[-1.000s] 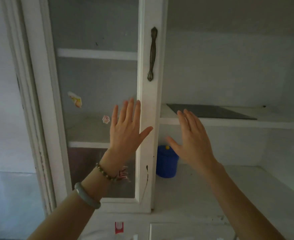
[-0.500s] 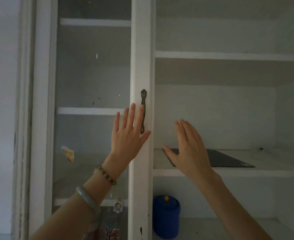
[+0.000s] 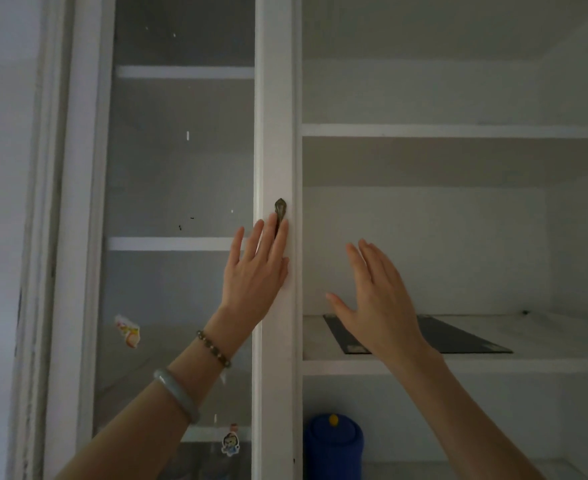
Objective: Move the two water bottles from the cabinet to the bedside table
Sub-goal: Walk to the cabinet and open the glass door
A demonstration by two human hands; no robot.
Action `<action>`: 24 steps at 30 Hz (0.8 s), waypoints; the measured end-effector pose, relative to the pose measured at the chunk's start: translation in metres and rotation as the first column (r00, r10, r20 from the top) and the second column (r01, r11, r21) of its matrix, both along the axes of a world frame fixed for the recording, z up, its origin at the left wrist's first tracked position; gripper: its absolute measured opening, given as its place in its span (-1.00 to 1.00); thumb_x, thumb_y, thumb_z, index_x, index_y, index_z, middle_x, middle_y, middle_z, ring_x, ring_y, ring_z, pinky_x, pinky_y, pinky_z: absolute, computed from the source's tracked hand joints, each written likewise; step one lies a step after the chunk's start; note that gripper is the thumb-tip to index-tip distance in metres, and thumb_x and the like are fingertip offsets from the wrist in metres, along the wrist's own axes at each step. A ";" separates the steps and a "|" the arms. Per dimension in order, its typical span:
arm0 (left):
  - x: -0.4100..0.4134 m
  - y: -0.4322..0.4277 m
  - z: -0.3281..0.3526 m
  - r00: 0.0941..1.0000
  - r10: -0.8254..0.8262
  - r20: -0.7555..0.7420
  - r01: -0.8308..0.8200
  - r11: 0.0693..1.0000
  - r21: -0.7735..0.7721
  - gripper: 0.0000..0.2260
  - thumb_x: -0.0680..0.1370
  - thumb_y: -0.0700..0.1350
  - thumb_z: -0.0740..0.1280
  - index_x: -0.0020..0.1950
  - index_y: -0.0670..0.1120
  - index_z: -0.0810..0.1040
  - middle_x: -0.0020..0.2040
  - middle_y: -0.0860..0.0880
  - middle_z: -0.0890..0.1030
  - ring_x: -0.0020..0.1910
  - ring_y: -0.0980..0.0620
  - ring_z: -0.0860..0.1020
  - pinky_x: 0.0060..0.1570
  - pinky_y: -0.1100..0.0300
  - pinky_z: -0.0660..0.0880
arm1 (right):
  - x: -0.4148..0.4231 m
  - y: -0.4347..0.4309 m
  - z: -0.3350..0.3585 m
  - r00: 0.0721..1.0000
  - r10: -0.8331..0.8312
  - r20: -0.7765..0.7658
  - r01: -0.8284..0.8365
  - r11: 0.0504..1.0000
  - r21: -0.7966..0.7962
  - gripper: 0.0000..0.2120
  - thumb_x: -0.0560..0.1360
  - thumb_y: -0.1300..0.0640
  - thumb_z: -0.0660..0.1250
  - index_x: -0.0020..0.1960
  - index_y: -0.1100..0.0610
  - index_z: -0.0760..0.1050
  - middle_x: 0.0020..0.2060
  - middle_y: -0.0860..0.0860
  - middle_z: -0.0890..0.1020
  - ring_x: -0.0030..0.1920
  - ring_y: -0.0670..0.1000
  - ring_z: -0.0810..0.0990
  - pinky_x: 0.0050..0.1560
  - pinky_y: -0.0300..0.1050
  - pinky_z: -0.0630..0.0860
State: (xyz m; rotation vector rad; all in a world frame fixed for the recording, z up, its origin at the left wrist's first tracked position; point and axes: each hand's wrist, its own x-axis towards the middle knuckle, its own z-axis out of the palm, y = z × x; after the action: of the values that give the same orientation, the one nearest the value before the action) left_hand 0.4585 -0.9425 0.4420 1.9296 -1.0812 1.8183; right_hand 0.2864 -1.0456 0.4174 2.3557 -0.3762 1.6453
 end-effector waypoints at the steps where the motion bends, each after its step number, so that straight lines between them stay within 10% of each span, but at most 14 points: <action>1: 0.000 0.000 0.001 1.000 0.003 0.023 -0.003 1.000 0.013 -0.53 0.61 -0.06 0.08 0.49 -0.16 0.11 0.47 -0.20 0.22 0.42 -0.16 0.25 0.40 -0.14 0.13 | -0.001 0.000 0.000 1.000 0.000 -0.003 0.000 1.000 0.000 -0.30 0.39 -0.01 0.41 0.38 0.27 0.23 0.34 0.27 0.35 0.35 0.24 0.32 0.33 0.09 0.19; 24: -0.057 0.073 0.006 0.972 -0.090 0.216 0.104 0.993 -0.053 -0.71 0.54 -0.22 0.13 0.24 -0.20 0.45 0.39 -0.17 0.39 0.37 -0.11 0.35 0.35 -0.12 0.26 | -0.048 0.061 -0.002 0.998 0.054 0.029 -0.054 0.998 -0.012 -0.33 0.40 0.03 0.40 0.38 0.30 0.23 0.33 0.29 0.36 0.34 0.25 0.31 0.33 0.15 0.28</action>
State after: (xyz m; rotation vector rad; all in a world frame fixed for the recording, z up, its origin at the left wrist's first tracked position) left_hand 0.4018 -0.8697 0.4476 1.6448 -1.1450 2.0138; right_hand 0.2385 -0.9844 0.4155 2.3561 -0.3108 1.7034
